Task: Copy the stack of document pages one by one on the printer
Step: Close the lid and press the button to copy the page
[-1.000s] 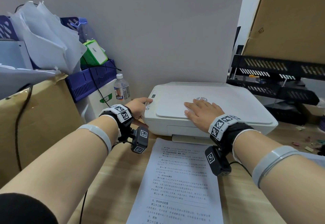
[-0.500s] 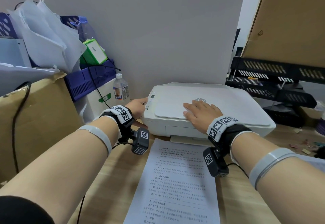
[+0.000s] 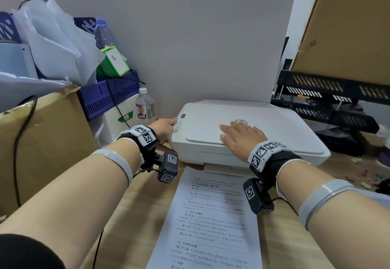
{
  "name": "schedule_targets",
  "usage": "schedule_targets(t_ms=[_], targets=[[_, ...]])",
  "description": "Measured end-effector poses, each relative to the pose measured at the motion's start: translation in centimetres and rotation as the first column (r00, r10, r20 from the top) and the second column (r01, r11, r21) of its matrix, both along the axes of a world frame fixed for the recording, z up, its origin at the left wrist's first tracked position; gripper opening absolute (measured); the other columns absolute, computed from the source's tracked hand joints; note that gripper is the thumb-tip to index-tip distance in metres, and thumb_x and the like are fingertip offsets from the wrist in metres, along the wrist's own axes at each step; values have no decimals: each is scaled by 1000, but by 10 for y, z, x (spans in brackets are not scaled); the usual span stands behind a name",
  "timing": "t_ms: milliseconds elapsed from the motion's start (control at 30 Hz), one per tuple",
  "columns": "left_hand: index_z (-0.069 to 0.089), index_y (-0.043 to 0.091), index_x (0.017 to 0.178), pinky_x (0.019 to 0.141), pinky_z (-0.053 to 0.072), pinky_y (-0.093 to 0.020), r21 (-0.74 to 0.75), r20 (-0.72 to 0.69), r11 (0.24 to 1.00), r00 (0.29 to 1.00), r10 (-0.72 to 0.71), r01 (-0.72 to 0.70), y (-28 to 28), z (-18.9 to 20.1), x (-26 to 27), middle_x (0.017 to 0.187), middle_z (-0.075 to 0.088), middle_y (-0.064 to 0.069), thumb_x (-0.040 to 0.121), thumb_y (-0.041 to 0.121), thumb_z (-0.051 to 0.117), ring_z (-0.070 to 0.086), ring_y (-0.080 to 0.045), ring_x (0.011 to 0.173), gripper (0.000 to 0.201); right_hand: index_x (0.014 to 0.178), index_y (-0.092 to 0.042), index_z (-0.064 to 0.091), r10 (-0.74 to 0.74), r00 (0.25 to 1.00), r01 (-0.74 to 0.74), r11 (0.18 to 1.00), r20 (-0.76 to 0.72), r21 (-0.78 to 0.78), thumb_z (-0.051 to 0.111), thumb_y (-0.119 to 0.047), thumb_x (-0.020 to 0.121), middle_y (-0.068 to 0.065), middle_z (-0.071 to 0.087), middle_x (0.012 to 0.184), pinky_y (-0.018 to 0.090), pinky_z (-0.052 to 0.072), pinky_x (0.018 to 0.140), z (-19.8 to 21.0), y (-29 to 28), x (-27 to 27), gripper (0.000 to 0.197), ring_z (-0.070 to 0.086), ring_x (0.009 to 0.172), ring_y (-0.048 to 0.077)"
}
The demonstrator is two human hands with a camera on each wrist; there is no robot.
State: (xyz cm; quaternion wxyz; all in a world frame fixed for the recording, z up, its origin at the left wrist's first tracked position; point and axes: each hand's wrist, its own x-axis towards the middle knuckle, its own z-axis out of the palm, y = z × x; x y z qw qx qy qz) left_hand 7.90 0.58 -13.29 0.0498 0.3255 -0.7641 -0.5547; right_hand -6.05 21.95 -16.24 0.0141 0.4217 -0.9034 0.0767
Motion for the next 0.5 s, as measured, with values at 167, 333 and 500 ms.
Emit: schedule_targets(t_ms=[167,333,500], targets=[[55,40,134,86,54,-62,-10,12,1000,1000,-12,12,-3,0,0,114,70,-6,97,6,47,66,-39,107,51,152,-40,22,-5,1000,5,1000,2,-4,18,-53,101,-4,17,164,48,7,121,1,1,1,52,14,150,18],[51,40,139,89,53,-62,13,5,1000,1000,-4,4,-6,-1,-1,119,68,-3,98,7,48,66,-36,107,53,152,-39,23,-4,1000,4,1000,12,-11,19,-53,102,-4,17,163,48,6,121,2,1,3,52,14,150,18],[50,37,140,87,54,-61,5,6,1000,1000,4,-4,-7,-3,-2,123,67,-3,98,8,47,67,-34,104,52,152,-38,23,0,1000,0,1000,5,-7,19,-52,102,-3,18,163,48,7,121,4,2,4,52,15,150,19]])
